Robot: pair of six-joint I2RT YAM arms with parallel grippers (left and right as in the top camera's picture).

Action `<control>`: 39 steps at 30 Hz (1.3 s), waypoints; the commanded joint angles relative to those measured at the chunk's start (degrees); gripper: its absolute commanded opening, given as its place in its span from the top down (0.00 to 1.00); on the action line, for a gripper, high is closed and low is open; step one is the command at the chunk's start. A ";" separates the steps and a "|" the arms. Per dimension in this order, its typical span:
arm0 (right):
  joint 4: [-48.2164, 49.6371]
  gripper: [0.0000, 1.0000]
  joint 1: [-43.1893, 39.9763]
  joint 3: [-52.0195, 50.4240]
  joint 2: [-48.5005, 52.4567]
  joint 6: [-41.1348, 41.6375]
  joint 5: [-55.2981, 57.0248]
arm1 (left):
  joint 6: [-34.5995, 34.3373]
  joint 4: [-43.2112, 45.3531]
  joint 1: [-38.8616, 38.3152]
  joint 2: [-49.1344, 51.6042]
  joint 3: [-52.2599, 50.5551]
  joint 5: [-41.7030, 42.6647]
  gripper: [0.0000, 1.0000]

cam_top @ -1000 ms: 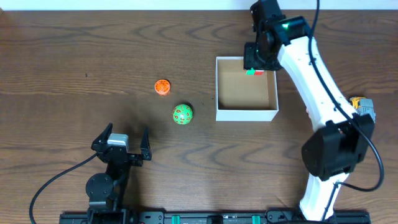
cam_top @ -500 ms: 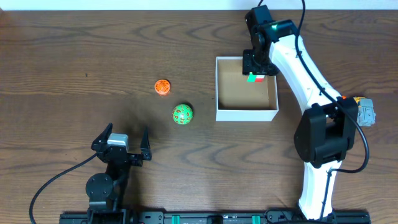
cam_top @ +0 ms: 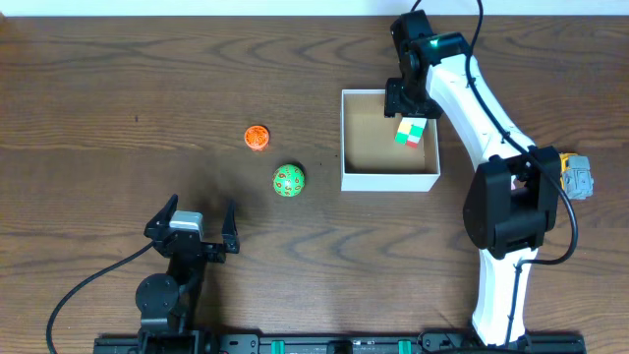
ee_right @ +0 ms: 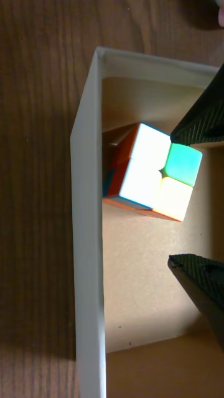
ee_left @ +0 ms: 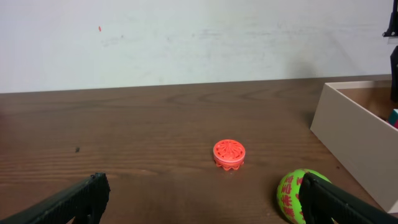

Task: Pack container
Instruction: 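Lower the cube into the box and open the right gripper, then move the right gripper over the yellow-grey toy truck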

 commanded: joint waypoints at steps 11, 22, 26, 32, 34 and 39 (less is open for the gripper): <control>-3.48 0.34 -0.20 9.51 -3.87 -3.91 -1.46 | 0.74 -1.92 0.20 -0.35 -1.01 0.63 0.02; -20.13 0.03 -6.80 20.20 -17.64 -8.15 7.61 | 0.74 -1.92 0.20 -0.35 -1.01 0.63 0.02; -27.67 0.01 -12.76 20.20 -22.67 -8.72 7.61 | 0.74 -1.92 0.20 -0.35 -1.01 0.63 0.02; -32.41 0.01 -20.13 16.41 -28.11 -22.67 -0.44 | 0.74 -1.92 0.20 -0.35 -1.01 0.63 0.02; -32.37 0.01 -22.05 12.92 -30.05 -25.88 -4.31 | 0.74 -1.92 0.20 -0.35 -1.01 0.63 0.02; -25.92 0.01 -27.08 3.19 -32.28 -28.76 -0.37 | 0.74 -1.92 0.20 -0.35 -1.01 0.63 0.02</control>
